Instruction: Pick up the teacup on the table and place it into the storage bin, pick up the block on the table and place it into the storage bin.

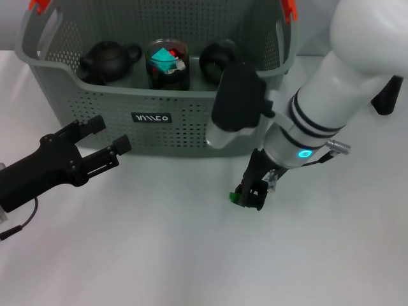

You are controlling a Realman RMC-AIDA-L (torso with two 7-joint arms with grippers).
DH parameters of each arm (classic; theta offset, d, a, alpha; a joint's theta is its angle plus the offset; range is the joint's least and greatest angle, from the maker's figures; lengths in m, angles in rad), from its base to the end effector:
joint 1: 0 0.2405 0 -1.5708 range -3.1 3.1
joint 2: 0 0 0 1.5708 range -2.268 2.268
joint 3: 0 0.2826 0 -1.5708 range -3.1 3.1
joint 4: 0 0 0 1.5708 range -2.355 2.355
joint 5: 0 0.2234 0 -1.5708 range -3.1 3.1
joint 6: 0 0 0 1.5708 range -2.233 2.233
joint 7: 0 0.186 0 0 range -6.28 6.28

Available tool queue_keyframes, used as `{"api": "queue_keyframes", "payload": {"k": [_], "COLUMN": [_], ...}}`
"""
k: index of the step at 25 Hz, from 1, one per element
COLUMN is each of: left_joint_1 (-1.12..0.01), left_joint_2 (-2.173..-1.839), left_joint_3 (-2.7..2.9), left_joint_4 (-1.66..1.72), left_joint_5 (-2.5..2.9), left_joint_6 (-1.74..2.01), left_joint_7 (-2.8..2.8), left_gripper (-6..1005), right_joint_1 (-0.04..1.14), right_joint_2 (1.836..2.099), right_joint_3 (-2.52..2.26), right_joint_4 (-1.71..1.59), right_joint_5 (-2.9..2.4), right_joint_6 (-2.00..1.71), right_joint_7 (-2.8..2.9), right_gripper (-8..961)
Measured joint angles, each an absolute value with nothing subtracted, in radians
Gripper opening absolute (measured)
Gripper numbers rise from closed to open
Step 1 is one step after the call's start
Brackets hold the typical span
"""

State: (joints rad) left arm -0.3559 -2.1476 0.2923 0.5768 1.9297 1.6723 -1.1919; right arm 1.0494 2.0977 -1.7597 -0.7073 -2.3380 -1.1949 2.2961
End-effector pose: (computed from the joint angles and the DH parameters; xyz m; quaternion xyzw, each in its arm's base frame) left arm -0.3235 0.3148 -0.0225 -0.8396 -0.2759 -0.3853 0.2656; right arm 0.1521 0.4115 -0.1740 -0.9647 0.0938 -0.2387 0.0602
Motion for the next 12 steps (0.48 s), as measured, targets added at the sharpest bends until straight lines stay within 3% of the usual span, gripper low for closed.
{"api": "queue_keyframes", "payload": {"k": [3,12], "left_joint_1": [-0.356,-0.36], "left_joint_2": [-2.148,-2.142], "left_joint_3": [0.292,0.279], "left_joint_4": [0.577,0.577], "left_joint_5": [1.93,1.93], "left_joint_6": [1.67,1.664], "left_joint_7": [-1.192,-1.192], "left_gripper": [829,830], "right_joint_1": [0.989,0.638], "right_joint_2": [2.094,2.089], "right_joint_3": [-1.64,-1.125], "right_joint_4": [-0.802,-1.107], "right_joint_5": [-2.336,-2.016], "right_joint_6": [-1.283,-1.632], "right_joint_7": [2.238,1.87], "right_gripper": [137,137]}}
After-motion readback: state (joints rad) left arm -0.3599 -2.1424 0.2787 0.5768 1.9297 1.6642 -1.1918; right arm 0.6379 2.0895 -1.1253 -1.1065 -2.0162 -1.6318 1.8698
